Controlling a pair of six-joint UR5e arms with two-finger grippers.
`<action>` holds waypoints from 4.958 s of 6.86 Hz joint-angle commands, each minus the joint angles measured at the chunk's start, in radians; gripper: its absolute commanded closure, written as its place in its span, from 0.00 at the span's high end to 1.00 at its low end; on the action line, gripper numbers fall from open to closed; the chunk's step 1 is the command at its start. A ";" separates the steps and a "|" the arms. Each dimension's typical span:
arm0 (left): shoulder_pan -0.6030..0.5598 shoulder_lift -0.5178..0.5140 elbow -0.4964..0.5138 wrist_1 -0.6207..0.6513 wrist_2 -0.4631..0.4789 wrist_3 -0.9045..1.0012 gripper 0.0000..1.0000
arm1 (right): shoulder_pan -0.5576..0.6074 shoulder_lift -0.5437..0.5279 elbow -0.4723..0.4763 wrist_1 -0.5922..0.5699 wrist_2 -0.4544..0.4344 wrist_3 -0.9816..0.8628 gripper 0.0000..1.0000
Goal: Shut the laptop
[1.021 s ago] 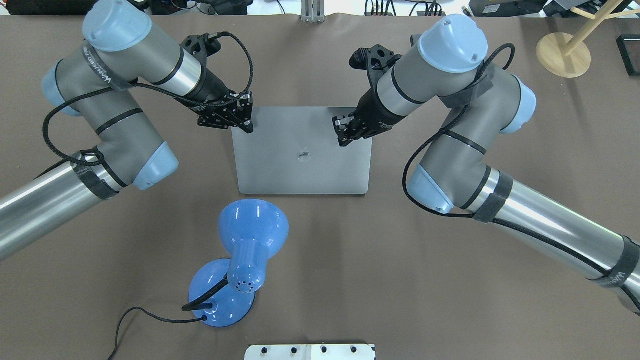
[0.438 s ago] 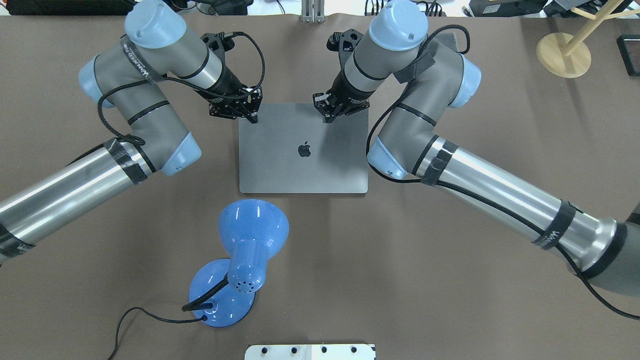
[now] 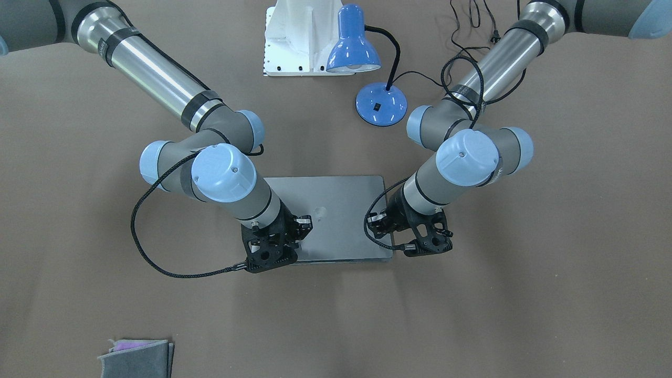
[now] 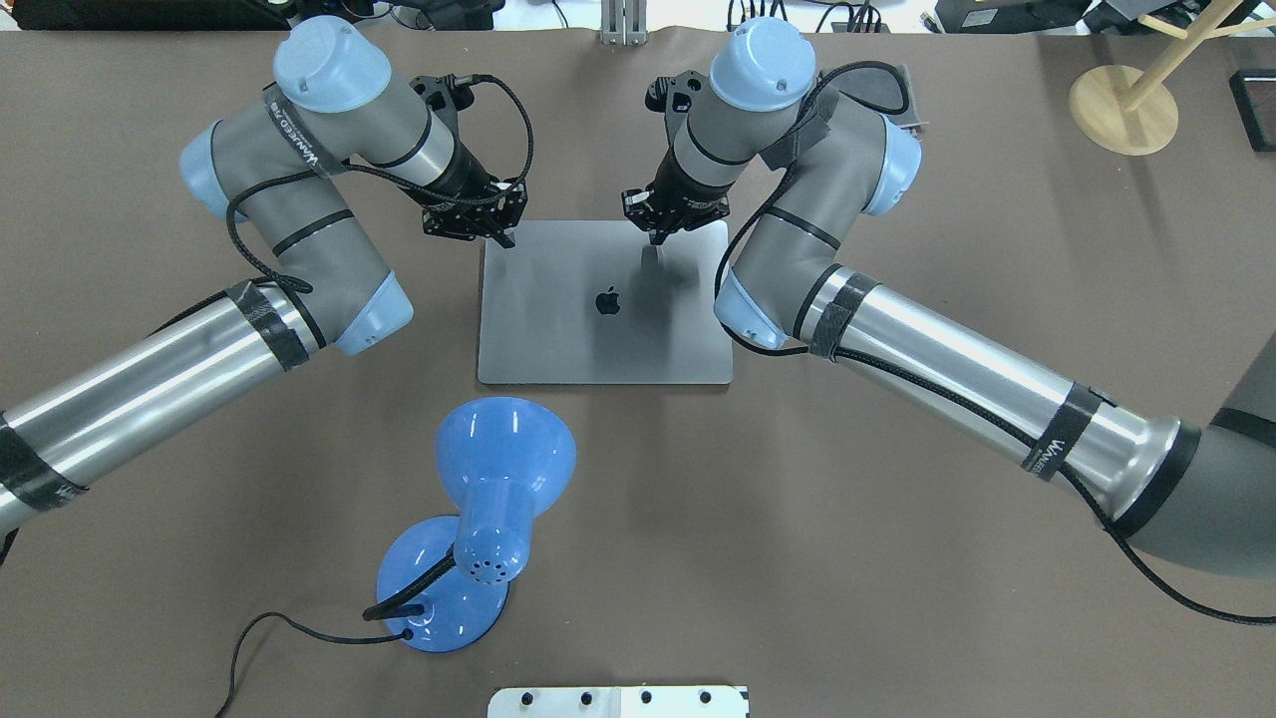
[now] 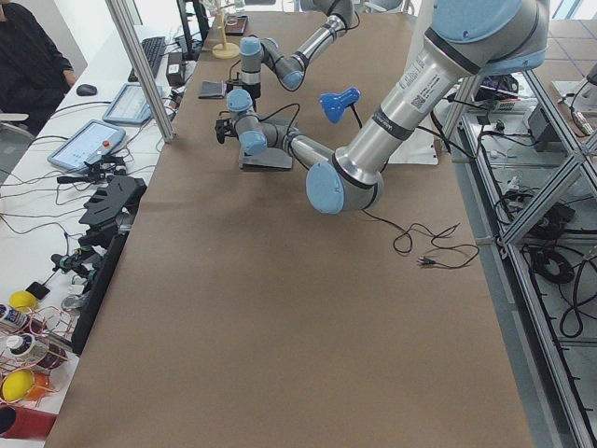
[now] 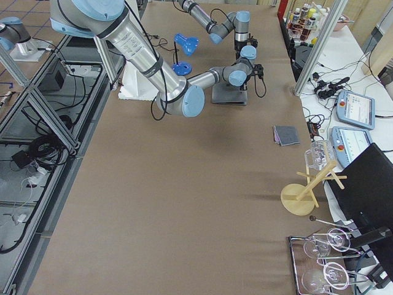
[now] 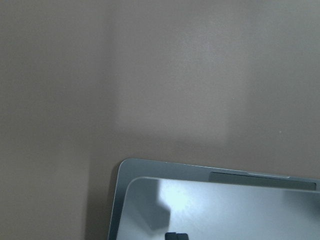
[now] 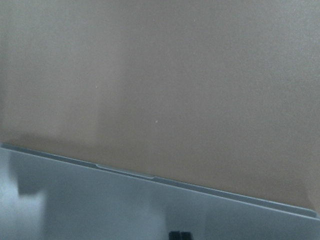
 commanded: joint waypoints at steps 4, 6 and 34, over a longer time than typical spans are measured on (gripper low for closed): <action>0.037 -0.001 0.028 -0.001 0.090 -0.001 0.00 | 0.006 0.031 -0.010 0.003 0.000 0.008 0.00; 0.060 0.001 0.045 -0.002 0.127 -0.001 0.00 | 0.043 0.039 0.004 0.003 0.044 0.010 0.00; -0.748 0.749 -0.377 0.423 -0.152 1.203 0.98 | 0.763 -0.831 0.567 -0.661 0.216 -1.133 1.00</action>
